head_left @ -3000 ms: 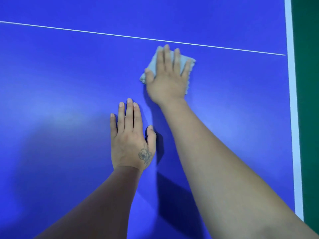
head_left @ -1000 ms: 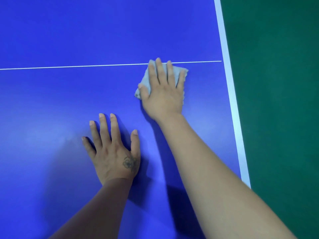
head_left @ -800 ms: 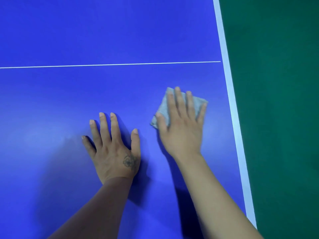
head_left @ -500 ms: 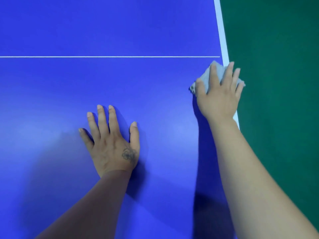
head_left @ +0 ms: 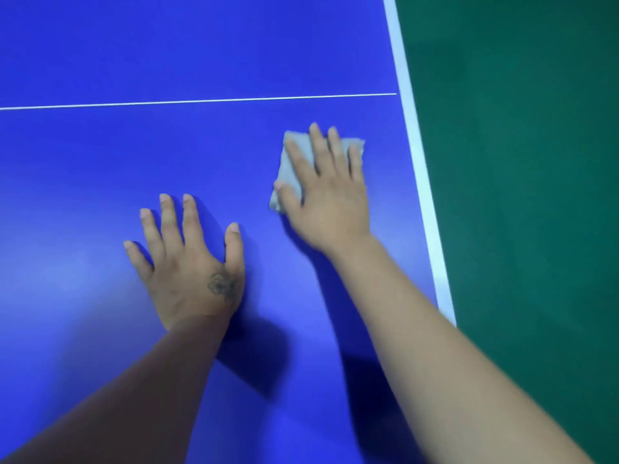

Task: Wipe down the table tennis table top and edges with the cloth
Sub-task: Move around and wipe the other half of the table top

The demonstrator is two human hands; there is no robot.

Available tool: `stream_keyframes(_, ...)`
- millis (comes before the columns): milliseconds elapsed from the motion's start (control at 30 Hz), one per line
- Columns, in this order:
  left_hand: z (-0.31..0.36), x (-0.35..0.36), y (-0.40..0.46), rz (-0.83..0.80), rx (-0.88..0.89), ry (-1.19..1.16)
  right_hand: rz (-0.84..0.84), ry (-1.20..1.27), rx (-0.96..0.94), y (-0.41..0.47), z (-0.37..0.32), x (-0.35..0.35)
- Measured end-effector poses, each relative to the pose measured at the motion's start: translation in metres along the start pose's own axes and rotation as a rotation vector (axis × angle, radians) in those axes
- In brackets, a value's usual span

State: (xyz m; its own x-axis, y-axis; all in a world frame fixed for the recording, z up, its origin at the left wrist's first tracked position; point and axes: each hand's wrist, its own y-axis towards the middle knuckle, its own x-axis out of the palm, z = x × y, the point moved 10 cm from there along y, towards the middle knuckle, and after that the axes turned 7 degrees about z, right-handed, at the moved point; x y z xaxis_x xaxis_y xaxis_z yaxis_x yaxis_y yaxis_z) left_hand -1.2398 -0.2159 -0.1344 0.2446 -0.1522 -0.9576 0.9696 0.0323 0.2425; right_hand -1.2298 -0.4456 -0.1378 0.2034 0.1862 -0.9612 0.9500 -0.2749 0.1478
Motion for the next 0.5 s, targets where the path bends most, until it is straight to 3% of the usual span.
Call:
stream_keyframes(67, -0.001, -0.001, 0.0, 0.006, 0.005, -0.012, 0.02, 0.015, 0.018, -0.052, 0.006, -0.008)
stream_keyframes(233, -0.002, 0.002, -0.001, 0.007, 0.015, -0.02, 0.04, -0.106, 0.273, -0.126, 0.085, -0.038)
stream_keyframes(500, -0.003, 0.003, -0.002, 0.021, 0.03, -0.016, 0.042, -0.11, 0.488, -0.045, 0.114, -0.022)
